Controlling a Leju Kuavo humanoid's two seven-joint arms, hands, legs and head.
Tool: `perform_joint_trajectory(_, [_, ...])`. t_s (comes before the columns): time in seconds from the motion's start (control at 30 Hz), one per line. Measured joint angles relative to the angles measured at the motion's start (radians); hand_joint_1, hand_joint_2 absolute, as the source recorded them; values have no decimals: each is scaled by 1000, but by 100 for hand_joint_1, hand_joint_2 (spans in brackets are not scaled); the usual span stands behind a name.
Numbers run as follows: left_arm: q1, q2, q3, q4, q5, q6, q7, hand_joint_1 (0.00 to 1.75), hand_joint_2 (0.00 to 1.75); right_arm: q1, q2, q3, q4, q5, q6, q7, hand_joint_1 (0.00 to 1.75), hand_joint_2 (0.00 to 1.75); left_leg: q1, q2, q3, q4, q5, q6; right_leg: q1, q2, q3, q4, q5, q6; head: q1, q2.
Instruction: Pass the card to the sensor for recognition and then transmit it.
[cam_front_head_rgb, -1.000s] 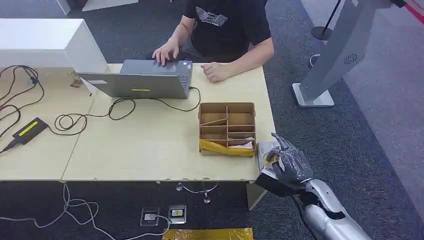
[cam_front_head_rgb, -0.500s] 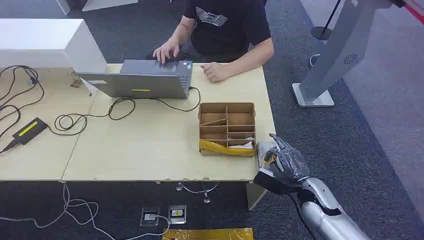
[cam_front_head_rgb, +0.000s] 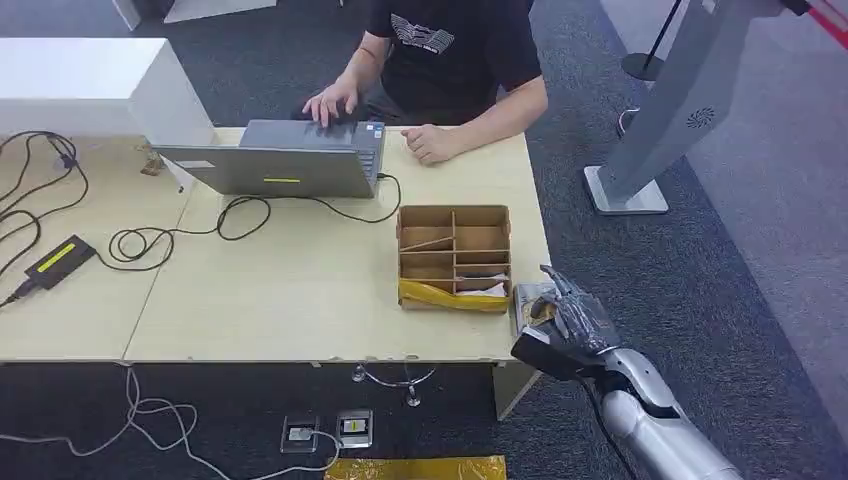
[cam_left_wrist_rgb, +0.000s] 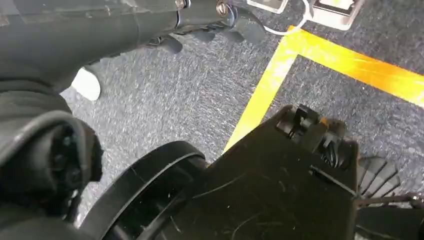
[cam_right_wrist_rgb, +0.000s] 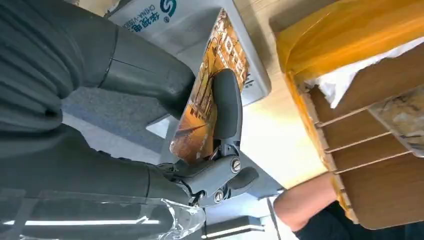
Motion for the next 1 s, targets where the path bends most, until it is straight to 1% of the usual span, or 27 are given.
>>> perform_joint_trajectory(0.07, [-4, 2, 0, 0, -17, -23, -24, 0, 0, -7, 3, 0, 16, -6, -4, 0, 175, 175, 0, 0, 0, 0, 0, 0, 0, 0, 0, 0, 0, 0, 0, 0])
perform_joint_trajectory(0.17, [-10, 6, -1, 0, -29, -30, -46, 0, 0, -19, 9, -1, 38, -15, -7, 0, 175, 175, 0, 0, 0, 0, 0, 0, 0, 0, 1, 0, 0, 0, 0, 0])
perform_joint_trajectory(0.63, [-16, 11, -1, 0, -93, -62, -66, 0, 0, -40, 26, -13, 55, -10, -22, 8, 175, 175, 0, 0, 0, 0, 0, 0, 0, 0, 1, 0, 0, 0, 0, 0])
perform_joint_trajectory(0.83, [-16, 11, -1, 0, -125, -80, -75, 0, 0, -49, 29, -20, 6, 7, -10, 46, 175, 175, 0, 0, 0, 0, 0, 0, 0, 0, 1, 0, 0, 0, 0, 0])
perform_joint_trajectory(0.9, [-16, 11, -1, 0, -126, -87, -88, 0, 0, -60, 29, -26, -23, 13, -2, 50, 175, 175, 0, 0, 0, 0, 0, 0, 0, 0, 0, 0, 0, 0, 0, 0])
perform_joint_trajectory(1.0, [-17, 10, -1, 0, -122, -118, -132, 0, 0, -84, 30, -39, -63, 17, 13, 53, 175, 175, 0, 0, 0, 0, 0, 0, 0, 0, 0, 0, 0, 0, 0, 0])
